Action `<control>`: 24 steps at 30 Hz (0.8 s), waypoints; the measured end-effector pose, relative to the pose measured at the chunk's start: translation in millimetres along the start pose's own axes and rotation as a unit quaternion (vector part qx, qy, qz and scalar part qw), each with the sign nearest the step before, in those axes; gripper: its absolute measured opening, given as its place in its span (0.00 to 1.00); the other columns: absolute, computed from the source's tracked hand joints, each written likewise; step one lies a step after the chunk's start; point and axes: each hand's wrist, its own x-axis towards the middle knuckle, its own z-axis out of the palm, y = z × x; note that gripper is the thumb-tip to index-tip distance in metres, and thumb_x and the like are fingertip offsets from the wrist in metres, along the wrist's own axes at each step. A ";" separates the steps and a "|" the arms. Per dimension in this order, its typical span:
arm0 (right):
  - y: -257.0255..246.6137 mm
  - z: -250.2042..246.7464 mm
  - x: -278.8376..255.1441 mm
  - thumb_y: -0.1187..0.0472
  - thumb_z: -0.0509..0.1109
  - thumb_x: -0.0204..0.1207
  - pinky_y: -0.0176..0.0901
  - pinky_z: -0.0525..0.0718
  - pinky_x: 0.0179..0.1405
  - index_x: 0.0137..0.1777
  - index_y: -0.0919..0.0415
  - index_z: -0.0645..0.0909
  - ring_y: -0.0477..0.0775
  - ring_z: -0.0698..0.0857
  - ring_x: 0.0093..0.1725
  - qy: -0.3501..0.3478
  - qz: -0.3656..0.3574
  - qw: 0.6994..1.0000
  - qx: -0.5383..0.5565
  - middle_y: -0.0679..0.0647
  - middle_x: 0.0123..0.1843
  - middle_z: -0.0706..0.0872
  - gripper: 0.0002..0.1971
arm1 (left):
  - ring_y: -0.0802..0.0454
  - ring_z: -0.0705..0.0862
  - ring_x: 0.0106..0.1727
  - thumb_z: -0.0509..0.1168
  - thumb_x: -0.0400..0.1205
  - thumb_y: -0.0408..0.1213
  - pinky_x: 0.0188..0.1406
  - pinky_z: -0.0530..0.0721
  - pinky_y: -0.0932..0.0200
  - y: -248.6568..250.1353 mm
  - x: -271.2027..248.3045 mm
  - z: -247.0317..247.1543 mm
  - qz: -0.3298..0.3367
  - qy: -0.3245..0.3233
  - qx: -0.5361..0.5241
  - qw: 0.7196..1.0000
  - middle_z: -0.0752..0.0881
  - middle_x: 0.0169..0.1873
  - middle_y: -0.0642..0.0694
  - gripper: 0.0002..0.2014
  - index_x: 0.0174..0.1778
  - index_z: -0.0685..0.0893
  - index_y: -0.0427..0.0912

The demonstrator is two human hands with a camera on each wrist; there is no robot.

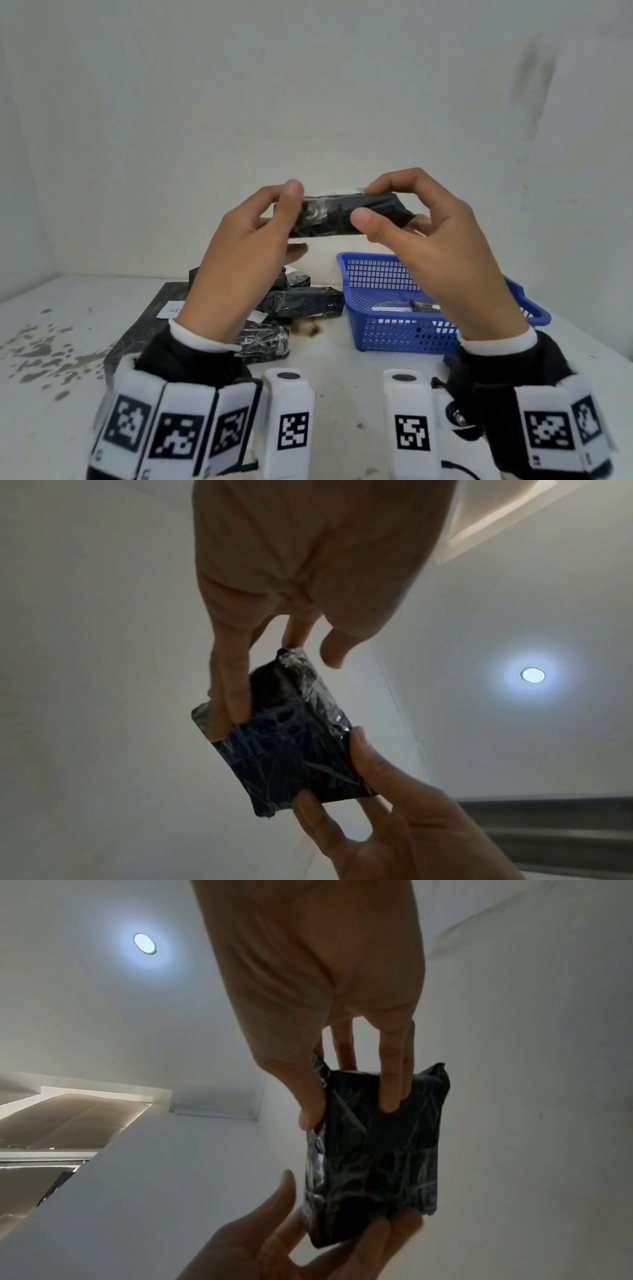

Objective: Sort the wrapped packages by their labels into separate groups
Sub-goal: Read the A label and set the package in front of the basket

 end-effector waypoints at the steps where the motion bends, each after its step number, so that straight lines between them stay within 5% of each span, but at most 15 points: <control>1: 0.1 -0.7 0.0 0.54 0.79 0.74 0.35 0.85 0.43 0.50 0.43 0.84 0.61 0.89 0.44 -0.002 -0.001 1.000 -0.001 0.49 0.53 0.90 0.08 | 0.45 0.92 0.46 0.64 0.83 0.49 0.51 0.89 0.59 0.4 0.9 -0.3 -0.013 0.002 -0.024 1.000 0.92 0.42 0.45 0.11 0.54 0.87 0.49; 4: 0.2 -0.8 0.2 0.49 0.76 0.77 0.34 0.86 0.45 0.57 0.40 0.85 0.50 0.92 0.43 -0.009 0.010 1.000 0.010 0.48 0.57 0.91 0.10 | 0.47 0.92 0.45 0.68 0.82 0.40 0.53 0.89 0.58 -0.3 3.3 -2.6 -0.033 0.013 -0.039 0.999 0.92 0.41 0.42 0.07 0.55 0.85 0.46; 8: 1.6 -1.7 0.5 0.56 0.75 0.79 0.21 0.83 0.43 0.77 0.33 0.71 0.34 0.91 0.44 -0.027 0.013 0.999 0.022 0.14 0.52 0.82 0.30 | 0.49 0.91 0.51 0.70 0.80 0.39 0.63 0.84 0.48 -3.4 6.0 -5.7 -0.050 -0.002 -0.030 0.998 0.89 0.54 0.42 0.26 0.74 0.72 0.46; 11: 0.7 -2.9 1.8 0.53 0.76 0.77 0.15 0.79 0.43 0.83 0.32 0.61 0.22 0.86 0.44 -0.033 0.053 0.998 0.026 0.28 0.69 0.76 0.39 | 0.48 0.90 0.52 0.69 0.81 0.34 0.63 0.84 0.47 -1.9 5.8 -5.9 -0.063 -0.035 -0.042 0.996 0.88 0.58 0.40 0.33 0.81 0.63 0.40; 14: 1.1 -1.9 2.8 0.56 0.77 0.77 0.25 0.84 0.52 0.85 0.36 0.60 0.34 0.90 0.52 -0.041 0.062 0.997 0.037 0.42 0.66 0.87 0.41 | 0.47 0.90 0.52 0.67 0.82 0.31 0.54 0.89 0.45 -1.5 5.1 -6.9 -0.061 -0.052 -0.038 0.996 0.88 0.57 0.42 0.31 0.81 0.66 0.41; 17: 2.9 1.7 3.1 0.55 0.77 0.75 0.28 0.85 0.52 0.86 0.37 0.60 0.37 0.91 0.53 -0.031 0.055 0.997 0.034 0.42 0.63 0.89 0.42 | 0.49 0.91 0.51 0.70 0.80 0.33 0.52 0.90 0.46 -1.5 3.0 -6.4 -0.039 -0.059 -0.015 0.997 0.88 0.57 0.46 0.25 0.74 0.74 0.50; 21: 8.5 4.6 4.4 0.55 0.79 0.74 0.50 0.88 0.63 0.85 0.36 0.62 0.46 0.91 0.57 -0.020 0.031 0.999 0.011 0.46 0.67 0.86 0.42 | 0.51 0.91 0.49 0.72 0.78 0.38 0.49 0.91 0.50 -2.7 2.0 -3.7 -0.021 -0.039 0.005 0.999 0.85 0.59 0.48 0.30 0.76 0.70 0.54; 24: 9.1 5.7 4.4 0.53 0.80 0.74 0.51 0.89 0.62 0.84 0.35 0.63 0.46 0.90 0.57 -0.012 0.017 1.000 0.003 0.45 0.68 0.86 0.42 | 0.53 0.91 0.47 0.73 0.78 0.42 0.48 0.91 0.51 -3.7 1.3 -2.1 -0.010 -0.017 0.030 0.999 0.85 0.57 0.51 0.28 0.72 0.70 0.57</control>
